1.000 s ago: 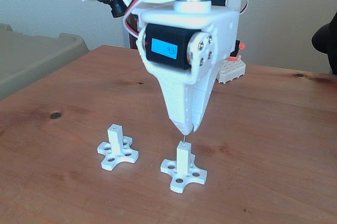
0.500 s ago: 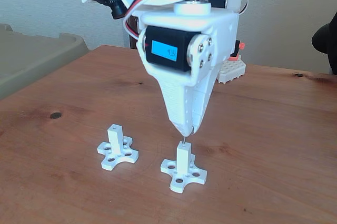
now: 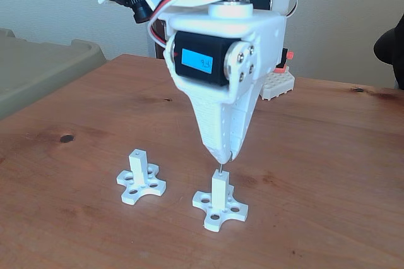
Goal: Grab the screw and set it in the hole.
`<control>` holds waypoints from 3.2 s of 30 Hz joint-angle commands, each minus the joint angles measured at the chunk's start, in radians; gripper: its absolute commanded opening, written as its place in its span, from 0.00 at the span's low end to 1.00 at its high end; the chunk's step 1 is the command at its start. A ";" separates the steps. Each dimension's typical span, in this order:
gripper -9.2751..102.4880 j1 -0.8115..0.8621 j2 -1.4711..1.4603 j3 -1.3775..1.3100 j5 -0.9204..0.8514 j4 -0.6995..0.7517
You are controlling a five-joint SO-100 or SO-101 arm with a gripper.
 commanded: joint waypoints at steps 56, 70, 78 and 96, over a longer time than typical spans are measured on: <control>0.04 0.002 0.012 0.006 -0.011 -0.023; 0.04 0.000 0.003 0.008 -0.012 -0.031; 0.04 0.000 -0.008 0.006 -0.014 -0.035; 0.05 0.003 -0.026 -0.018 -0.011 -0.025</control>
